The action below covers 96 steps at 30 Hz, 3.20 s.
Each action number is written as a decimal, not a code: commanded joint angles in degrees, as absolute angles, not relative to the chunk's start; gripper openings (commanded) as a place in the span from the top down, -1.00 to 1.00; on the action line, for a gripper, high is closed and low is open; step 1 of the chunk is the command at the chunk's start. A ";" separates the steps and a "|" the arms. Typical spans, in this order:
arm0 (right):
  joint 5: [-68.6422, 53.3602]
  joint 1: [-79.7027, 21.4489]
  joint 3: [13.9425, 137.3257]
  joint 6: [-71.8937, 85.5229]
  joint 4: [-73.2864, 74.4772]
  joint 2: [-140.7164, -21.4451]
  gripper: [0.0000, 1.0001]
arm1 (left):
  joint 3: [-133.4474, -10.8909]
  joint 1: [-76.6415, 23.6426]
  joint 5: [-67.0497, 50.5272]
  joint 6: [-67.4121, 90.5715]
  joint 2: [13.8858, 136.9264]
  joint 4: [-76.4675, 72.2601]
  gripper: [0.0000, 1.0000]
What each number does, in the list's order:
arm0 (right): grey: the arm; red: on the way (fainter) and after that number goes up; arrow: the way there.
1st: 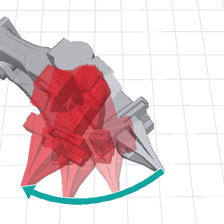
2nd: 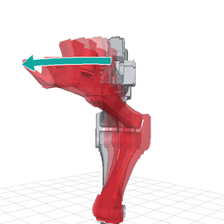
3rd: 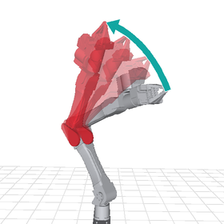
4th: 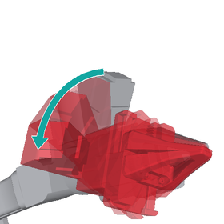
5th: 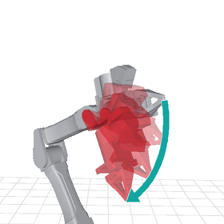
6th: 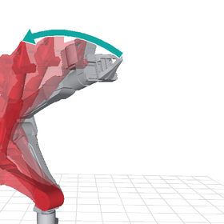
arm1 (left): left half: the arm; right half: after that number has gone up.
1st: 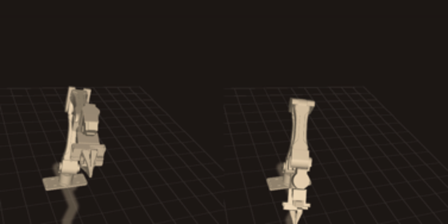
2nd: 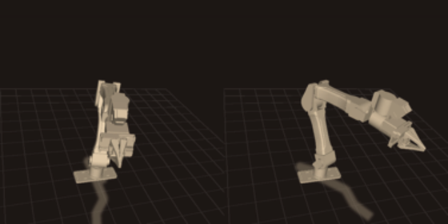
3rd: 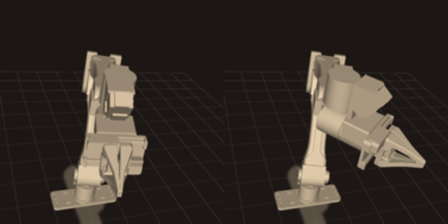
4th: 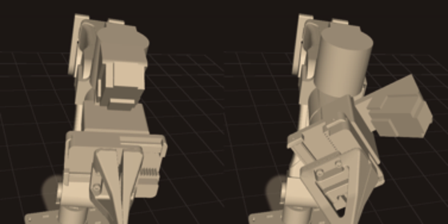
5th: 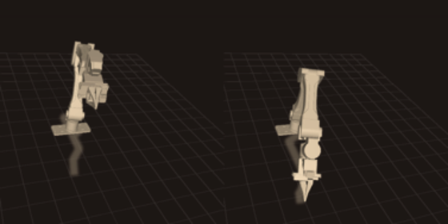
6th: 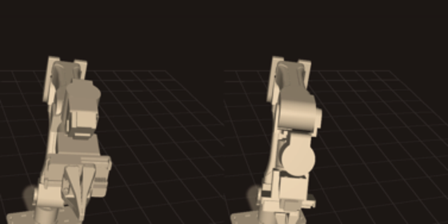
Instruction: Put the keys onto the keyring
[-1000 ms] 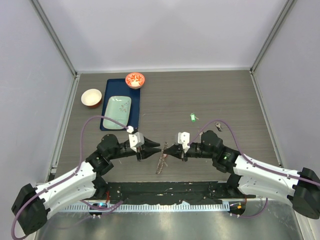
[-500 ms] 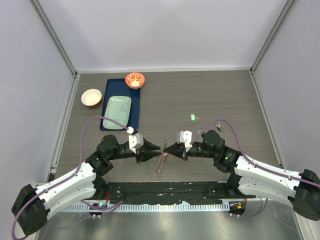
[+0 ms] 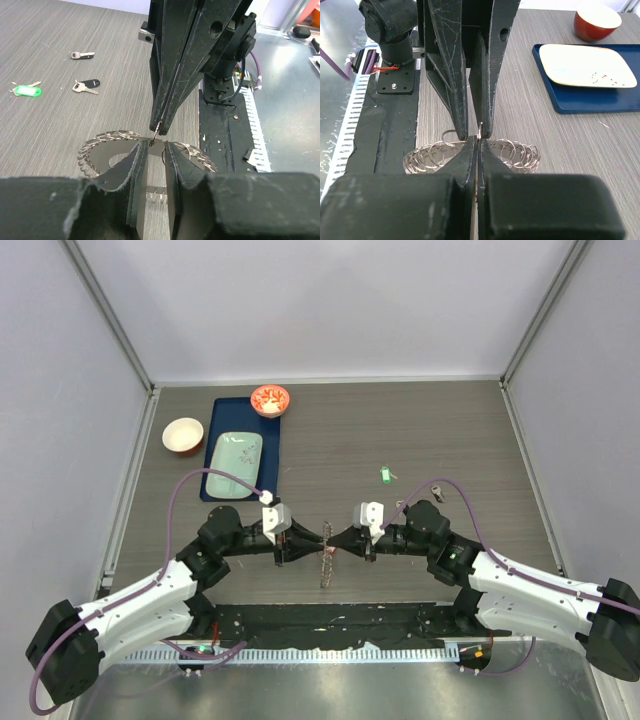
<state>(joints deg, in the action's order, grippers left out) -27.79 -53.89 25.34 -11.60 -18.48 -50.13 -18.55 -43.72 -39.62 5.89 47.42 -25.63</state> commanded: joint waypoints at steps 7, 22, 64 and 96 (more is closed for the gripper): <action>-28.92 -53.70 25.58 -10.81 -23.91 -49.66 0.99 | -21.00 -43.24 -41.40 7.38 47.02 -30.15 0.55; -29.88 -53.79 25.75 -10.81 -23.64 -50.27 0.99 | -22.59 -43.24 -42.19 7.65 49.48 -30.15 0.81; 12.22 -36.13 36.56 15.82 9.49 -56.33 -0.60 | -38.24 -45.88 -37.00 -37.80 44.91 22.33 1.00; 24.00 -25.66 37.17 34.18 4.04 -77.16 0.17 | -36.74 -45.88 -32.70 -34.10 43.95 18.10 1.00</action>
<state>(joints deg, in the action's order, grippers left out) 20.36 -25.12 33.65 29.34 3.68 -75.88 -36.51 -45.76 -32.53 -34.70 45.21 22.48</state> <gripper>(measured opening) 0.427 0.011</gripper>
